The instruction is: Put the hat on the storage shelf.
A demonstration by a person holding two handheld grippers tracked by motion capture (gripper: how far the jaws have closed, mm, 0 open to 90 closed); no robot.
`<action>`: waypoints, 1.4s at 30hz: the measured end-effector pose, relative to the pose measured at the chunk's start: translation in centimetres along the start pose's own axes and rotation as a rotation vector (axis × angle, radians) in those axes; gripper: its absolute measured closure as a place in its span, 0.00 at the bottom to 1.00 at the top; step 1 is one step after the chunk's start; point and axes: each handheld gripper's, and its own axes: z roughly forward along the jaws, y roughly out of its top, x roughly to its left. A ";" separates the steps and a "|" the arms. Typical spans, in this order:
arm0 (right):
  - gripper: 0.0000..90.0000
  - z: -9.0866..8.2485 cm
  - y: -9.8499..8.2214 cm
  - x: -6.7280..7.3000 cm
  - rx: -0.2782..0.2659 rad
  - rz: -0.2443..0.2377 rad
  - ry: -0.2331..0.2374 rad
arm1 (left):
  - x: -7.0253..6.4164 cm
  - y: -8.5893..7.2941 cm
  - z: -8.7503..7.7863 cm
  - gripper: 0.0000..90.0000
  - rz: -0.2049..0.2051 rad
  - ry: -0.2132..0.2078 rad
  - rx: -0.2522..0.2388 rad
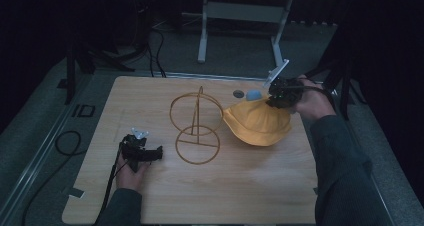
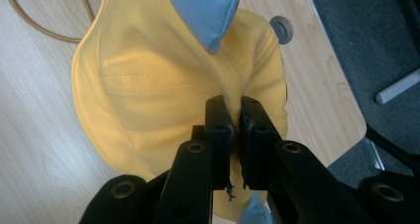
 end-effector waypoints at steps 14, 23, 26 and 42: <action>0.93 -1.3 -0.2 -1.0 -0.033 0.068 -0.048 | 0.0 0.0 0.0 0.00 0.000 0.000 -0.002; 0.93 -2.7 -0.4 -1.6 -0.093 0.102 -0.059 | 0.0 0.0 0.0 0.00 0.000 0.000 -0.002; 0.93 -3.0 -0.4 -1.7 -0.102 0.102 -0.060 | 0.0 0.0 0.0 0.00 0.002 0.000 0.000; 0.93 -5.1 0.5 -1.5 -0.219 0.101 -0.040 | 0.0 0.0 0.0 0.00 0.001 0.000 0.001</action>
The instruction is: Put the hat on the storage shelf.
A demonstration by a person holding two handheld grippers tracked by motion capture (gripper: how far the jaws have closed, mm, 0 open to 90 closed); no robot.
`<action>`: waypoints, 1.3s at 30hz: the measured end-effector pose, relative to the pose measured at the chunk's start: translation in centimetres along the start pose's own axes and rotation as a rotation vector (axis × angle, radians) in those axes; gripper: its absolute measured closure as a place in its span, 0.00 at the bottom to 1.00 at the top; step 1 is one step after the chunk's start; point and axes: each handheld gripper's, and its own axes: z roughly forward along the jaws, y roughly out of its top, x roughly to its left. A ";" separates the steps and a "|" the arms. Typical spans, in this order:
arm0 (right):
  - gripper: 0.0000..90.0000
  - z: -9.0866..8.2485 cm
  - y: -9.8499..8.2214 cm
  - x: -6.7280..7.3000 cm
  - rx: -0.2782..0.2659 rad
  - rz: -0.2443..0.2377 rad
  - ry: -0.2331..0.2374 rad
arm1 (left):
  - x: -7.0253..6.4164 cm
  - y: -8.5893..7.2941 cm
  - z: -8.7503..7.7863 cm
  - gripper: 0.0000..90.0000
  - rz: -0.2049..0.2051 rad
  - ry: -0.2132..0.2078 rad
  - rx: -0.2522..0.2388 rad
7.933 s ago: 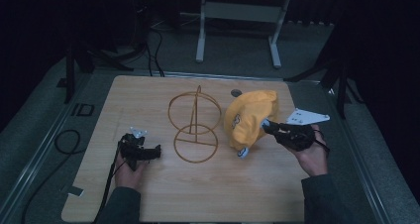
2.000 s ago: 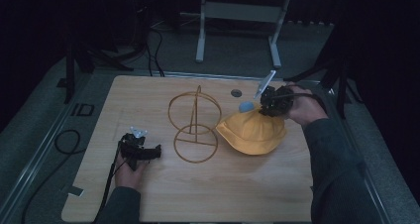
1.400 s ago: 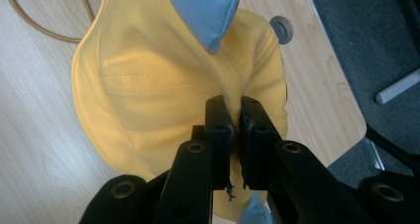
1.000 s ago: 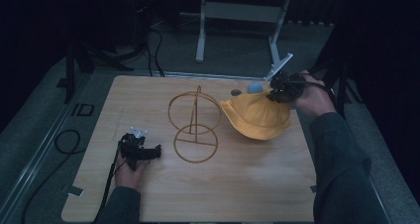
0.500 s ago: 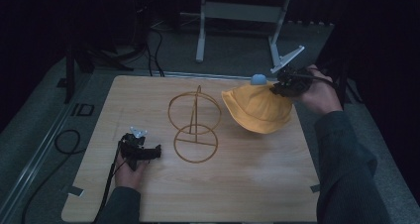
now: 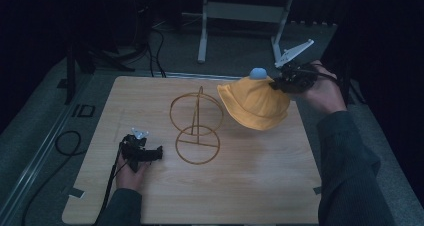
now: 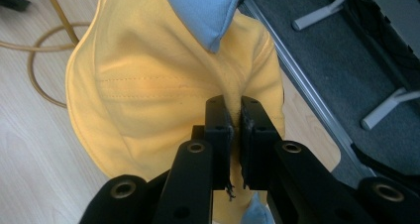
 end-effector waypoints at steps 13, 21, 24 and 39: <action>0.94 -1.5 1.2 0.4 -0.074 -0.008 0.029 | 0.0 0.0 0.0 0.00 -0.001 0.000 -0.001; 0.94 -2.2 2.5 0.8 -0.113 -0.018 0.045 | 0.0 0.0 0.0 0.00 -0.001 0.001 -0.002; 0.94 -2.3 3.1 1.1 -0.120 -0.034 0.047 | 0.0 0.0 0.0 0.00 -0.001 0.001 -0.003; 0.94 -1.8 6.2 2.7 -0.135 -0.074 0.064 | 0.0 0.0 0.0 0.00 -0.002 0.000 -0.003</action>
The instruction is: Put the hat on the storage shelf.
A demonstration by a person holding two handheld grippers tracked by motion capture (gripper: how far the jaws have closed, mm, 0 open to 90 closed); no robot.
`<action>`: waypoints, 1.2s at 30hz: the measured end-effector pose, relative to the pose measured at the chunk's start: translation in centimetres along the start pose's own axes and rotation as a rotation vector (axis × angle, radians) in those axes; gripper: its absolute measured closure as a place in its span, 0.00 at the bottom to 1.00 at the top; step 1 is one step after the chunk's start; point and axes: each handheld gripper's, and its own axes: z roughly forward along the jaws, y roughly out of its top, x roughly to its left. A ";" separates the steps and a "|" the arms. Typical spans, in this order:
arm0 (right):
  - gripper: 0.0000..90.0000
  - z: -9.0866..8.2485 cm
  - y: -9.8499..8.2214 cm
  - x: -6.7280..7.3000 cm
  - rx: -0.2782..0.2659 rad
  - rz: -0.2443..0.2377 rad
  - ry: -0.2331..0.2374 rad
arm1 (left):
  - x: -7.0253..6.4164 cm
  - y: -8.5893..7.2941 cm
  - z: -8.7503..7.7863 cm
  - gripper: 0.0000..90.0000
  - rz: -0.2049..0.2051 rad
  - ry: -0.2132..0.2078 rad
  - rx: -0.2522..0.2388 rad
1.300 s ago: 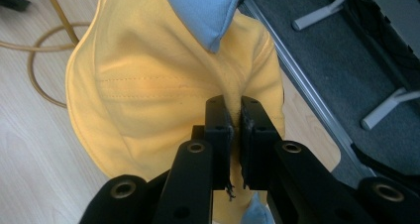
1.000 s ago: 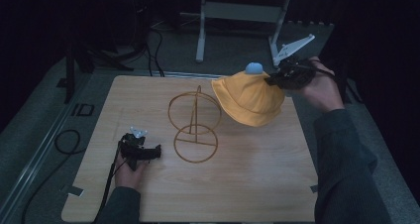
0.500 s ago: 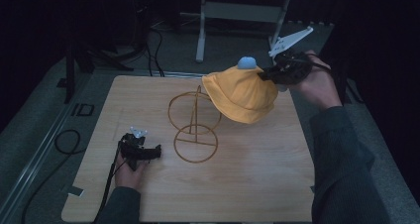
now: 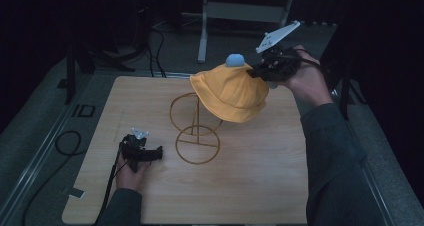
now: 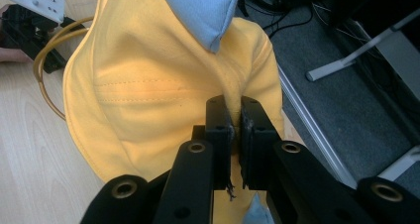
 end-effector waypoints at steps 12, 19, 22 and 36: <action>0.94 1.0 3.1 1.7 0.014 -0.063 -0.009 | 0.0 0.0 0.0 0.00 -0.001 -0.001 -0.001; 0.94 1.8 4.6 2.6 0.028 -0.095 -0.013 | 0.0 0.0 0.0 0.00 0.000 0.000 -0.001; 0.94 2.1 5.2 2.9 0.031 -0.102 -0.013 | 0.0 0.0 0.0 0.00 0.002 0.000 0.000; 0.92 5.3 8.2 5.8 0.082 -0.184 0.027 | 0.0 0.0 0.0 0.00 0.000 0.000 0.000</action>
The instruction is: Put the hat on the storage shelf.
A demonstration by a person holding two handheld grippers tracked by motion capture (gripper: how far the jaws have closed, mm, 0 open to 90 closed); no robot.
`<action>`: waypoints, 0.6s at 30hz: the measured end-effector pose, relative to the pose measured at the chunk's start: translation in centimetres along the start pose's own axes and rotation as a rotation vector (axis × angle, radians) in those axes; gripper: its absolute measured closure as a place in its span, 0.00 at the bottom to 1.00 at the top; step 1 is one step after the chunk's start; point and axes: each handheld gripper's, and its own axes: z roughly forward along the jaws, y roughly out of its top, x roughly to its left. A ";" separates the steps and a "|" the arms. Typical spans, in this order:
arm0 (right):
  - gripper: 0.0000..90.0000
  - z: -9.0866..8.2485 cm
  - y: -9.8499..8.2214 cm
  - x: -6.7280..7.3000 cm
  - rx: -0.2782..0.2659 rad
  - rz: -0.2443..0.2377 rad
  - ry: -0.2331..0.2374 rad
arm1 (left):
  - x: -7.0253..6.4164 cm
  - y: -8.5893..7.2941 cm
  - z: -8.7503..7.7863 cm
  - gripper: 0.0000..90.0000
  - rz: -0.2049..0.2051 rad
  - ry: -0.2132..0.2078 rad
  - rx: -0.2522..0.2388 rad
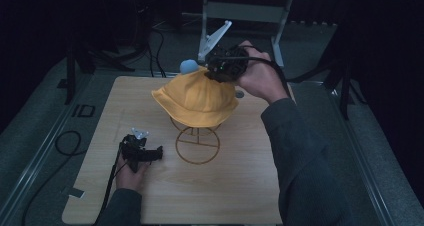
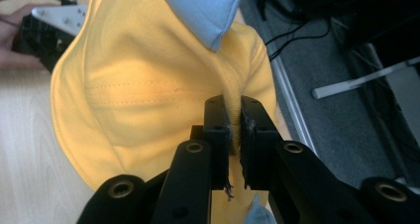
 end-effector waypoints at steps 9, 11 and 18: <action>0.91 1.9 1.1 1.3 0.015 -0.031 0.041 | 0.0 0.0 0.0 0.00 0.000 0.000 0.001; 0.90 2.1 1.2 1.5 0.021 -0.041 0.051 | 0.0 0.0 0.0 0.00 0.000 0.000 0.001; 0.88 2.9 1.6 2.3 0.044 -0.065 0.085 | 0.0 0.0 0.0 0.00 0.003 0.002 0.000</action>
